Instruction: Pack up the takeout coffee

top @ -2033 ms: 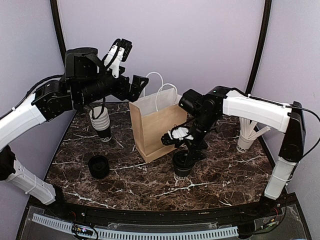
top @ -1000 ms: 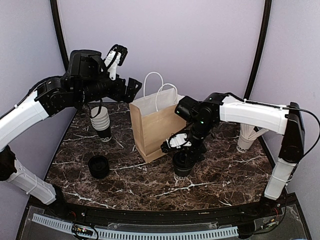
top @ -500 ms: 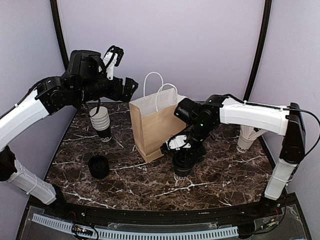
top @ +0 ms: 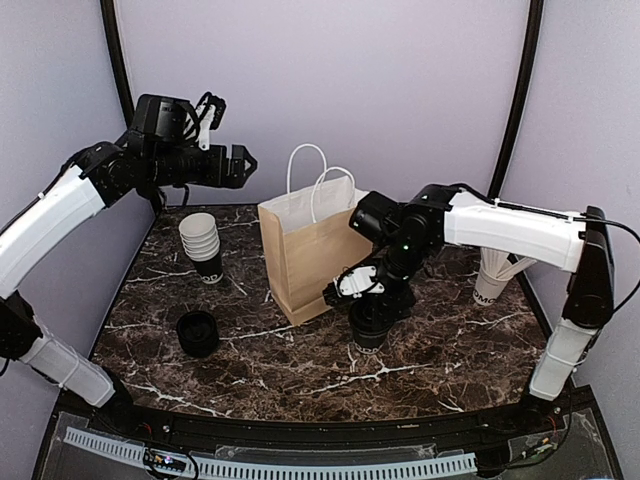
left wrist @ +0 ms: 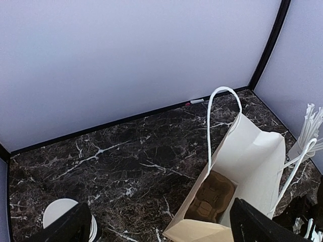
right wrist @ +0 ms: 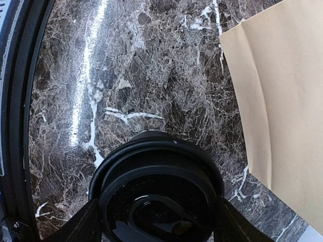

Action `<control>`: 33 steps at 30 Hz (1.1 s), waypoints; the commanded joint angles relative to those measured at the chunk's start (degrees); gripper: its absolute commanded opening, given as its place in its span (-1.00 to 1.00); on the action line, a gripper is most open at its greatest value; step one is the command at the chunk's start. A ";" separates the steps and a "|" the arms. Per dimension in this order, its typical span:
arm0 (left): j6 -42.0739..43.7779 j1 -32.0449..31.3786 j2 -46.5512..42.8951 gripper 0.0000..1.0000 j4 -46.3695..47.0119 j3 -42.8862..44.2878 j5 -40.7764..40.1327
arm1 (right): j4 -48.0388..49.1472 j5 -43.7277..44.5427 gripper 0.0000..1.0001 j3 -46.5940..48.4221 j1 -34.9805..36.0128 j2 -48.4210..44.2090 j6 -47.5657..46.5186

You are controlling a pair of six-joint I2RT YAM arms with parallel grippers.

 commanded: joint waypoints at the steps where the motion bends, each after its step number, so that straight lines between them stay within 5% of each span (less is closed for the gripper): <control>1: -0.69 1.57 2.51 0.98 -3.20 2.63 10.09 | -4.26 0.22 0.23 3.58 -0.22 -5.29 -1.34; 9: 2.25 1.66 8.40 0.76 -5.30 7.21 25.46 | -10.76 2.23 0.19 6.68 -4.81 -9.27 -4.47; 16: 4.95 1.66 15.04 0.64 -11.96 14.06 17.67 | -11.22 2.97 0.16 11.49 -13.93 -11.50 -4.65; 22: 8.83 1.66 20.81 0.52 -16.53 19.92 16.75 | -2.19 4.84 0.15 17.44 -23.23 -11.43 0.45; 33: 13.27 1.70 24.74 -0.18 -19.79 23.77 22.18 | 9.67 -3.09 0.17 32.88 -26.60 -7.13 10.54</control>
